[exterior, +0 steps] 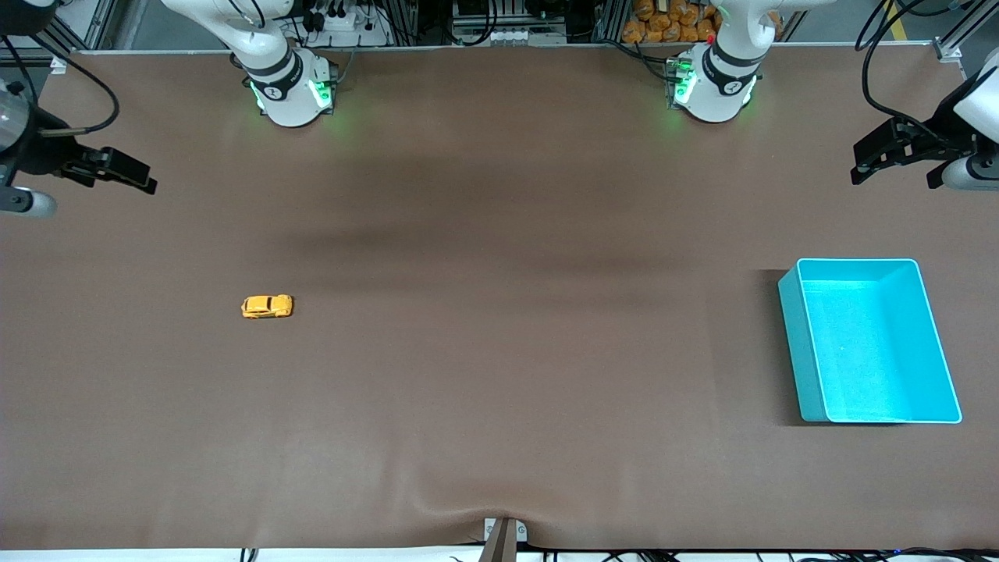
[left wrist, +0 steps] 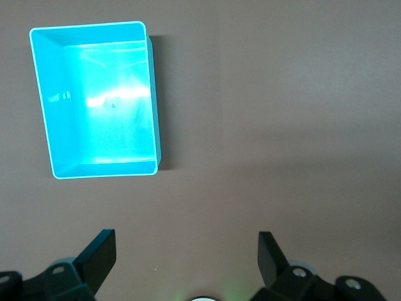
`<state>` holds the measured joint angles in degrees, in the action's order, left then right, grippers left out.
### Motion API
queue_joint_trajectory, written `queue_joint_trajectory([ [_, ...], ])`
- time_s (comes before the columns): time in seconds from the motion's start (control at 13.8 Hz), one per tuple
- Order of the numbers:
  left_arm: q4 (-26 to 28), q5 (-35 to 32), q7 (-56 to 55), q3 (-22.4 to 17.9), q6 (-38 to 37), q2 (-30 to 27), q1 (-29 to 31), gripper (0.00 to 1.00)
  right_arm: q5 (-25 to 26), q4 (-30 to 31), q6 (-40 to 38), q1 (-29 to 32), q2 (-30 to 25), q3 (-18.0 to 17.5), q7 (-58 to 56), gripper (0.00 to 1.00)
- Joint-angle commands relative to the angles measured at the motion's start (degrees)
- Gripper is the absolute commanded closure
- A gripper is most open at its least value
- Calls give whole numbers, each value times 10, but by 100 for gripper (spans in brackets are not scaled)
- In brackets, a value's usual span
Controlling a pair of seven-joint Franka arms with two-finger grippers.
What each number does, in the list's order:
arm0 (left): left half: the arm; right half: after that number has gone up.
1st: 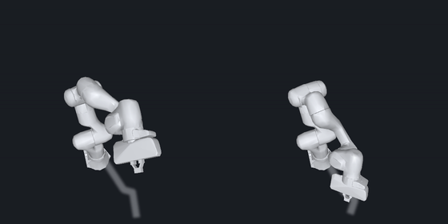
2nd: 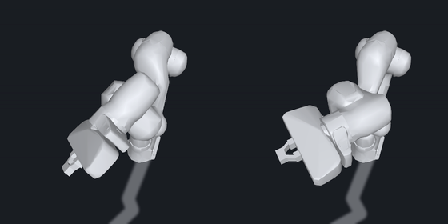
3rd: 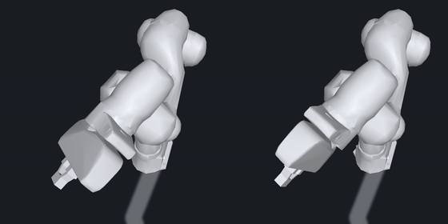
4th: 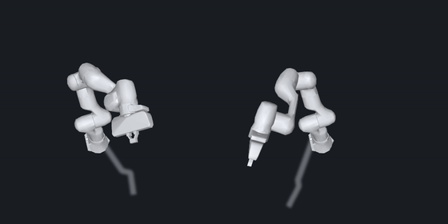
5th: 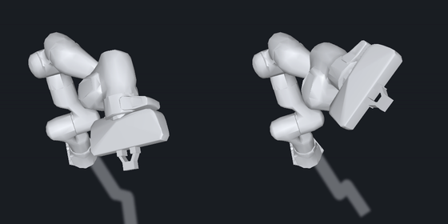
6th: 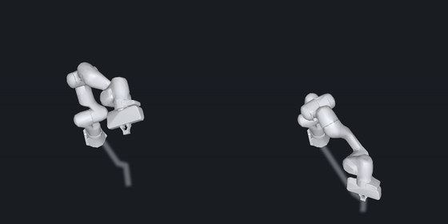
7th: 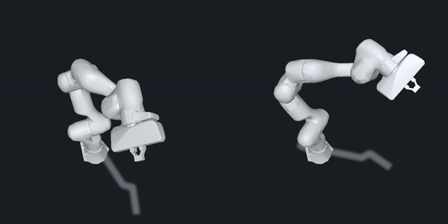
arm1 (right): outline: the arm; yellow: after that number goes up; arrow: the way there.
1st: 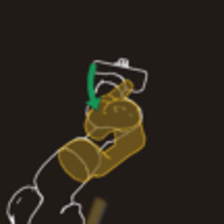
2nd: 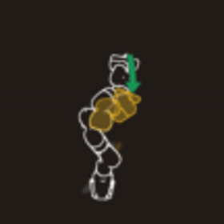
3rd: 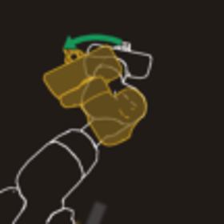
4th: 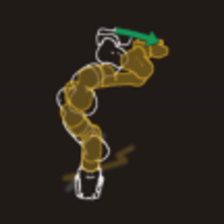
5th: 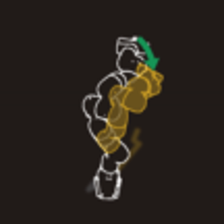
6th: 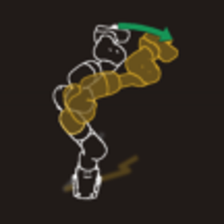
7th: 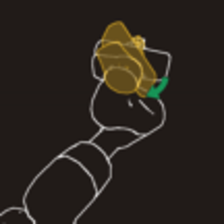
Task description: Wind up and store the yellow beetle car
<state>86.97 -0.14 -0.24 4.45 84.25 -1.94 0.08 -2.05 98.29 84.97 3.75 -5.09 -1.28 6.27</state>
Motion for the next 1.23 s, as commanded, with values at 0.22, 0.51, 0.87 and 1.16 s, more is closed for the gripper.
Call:
queue_joint_trajectory([
  [0.22, -7, -21, 0, 7, 6, 11, -3, 0, 20, -11, 27, 5, -12, -5, -6, 0],
  [0.51, -9, -18, -5, 7, 6, 11, -4, 0, 20, -27, 25, 6, -11, -2, -14, 0],
  [0.87, -12, -17, -7, 7, 6, 10, -3, 0, 22, -40, 26, 0, -11, 7, -32, 0],
  [1.16, -14, -13, -8, 8, 6, 11, -4, 0, 19, -57, 20, -32, 5, 30, -41, 0],
])
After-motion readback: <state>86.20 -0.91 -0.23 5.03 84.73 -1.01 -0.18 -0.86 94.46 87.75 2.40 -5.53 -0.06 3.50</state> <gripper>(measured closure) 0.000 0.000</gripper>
